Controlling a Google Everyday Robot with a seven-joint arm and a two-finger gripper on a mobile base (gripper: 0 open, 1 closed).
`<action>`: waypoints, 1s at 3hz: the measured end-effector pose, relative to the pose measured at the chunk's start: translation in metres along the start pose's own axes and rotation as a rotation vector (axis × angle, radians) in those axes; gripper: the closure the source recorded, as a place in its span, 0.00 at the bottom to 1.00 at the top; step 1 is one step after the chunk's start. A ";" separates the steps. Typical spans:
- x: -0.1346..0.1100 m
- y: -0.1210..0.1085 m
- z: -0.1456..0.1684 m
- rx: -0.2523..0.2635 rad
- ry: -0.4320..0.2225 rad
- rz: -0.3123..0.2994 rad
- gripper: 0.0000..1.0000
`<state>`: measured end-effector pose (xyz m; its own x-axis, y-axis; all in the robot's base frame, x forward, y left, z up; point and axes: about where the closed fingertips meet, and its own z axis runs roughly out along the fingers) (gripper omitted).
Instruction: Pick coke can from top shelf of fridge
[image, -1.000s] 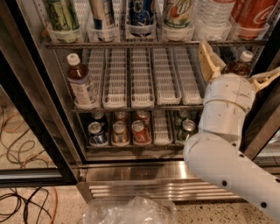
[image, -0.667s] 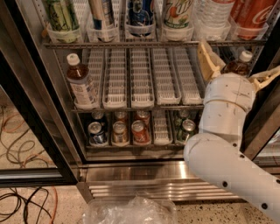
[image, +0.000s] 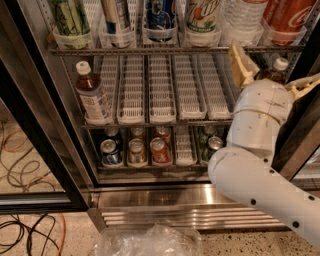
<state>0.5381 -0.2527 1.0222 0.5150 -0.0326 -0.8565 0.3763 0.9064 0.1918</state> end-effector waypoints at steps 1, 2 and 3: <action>-0.006 -0.013 0.020 0.053 -0.076 -0.016 0.00; -0.006 -0.013 0.020 0.053 -0.076 -0.016 0.00; 0.001 -0.021 0.026 -0.014 -0.099 -0.036 0.00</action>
Offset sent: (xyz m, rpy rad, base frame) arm 0.0060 -0.0160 0.0080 -0.0103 -0.0468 -0.0537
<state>0.5508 -0.2824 1.0299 0.5753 -0.1056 -0.8111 0.3856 0.9095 0.1550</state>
